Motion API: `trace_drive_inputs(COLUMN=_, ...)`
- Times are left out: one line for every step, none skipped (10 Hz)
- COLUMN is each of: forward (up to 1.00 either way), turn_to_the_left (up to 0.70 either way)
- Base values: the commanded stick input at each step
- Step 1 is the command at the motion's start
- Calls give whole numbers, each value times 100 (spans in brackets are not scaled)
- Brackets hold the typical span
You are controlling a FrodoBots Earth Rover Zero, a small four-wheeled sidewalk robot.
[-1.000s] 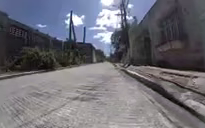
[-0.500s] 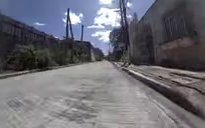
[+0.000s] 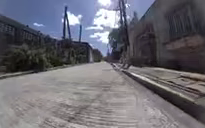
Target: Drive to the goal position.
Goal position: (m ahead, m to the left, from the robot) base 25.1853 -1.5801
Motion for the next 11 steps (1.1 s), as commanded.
trace_drive_inputs(forward=100, turn_to_the_left=0)
trace_drive_inputs(forward=100, turn_to_the_left=0)
trace_drive_inputs(forward=100, turn_to_the_left=0)
trace_drive_inputs(forward=100, turn_to_the_left=-10)
trace_drive_inputs(forward=100, turn_to_the_left=-31)
trace_drive_inputs(forward=100, turn_to_the_left=-37)
trace_drive_inputs(forward=100, turn_to_the_left=-35)
trace_drive_inputs(forward=100, turn_to_the_left=-6)
trace_drive_inputs(forward=100, turn_to_the_left=9)
trace_drive_inputs(forward=100, turn_to_the_left=11)
trace_drive_inputs(forward=100, turn_to_the_left=4)
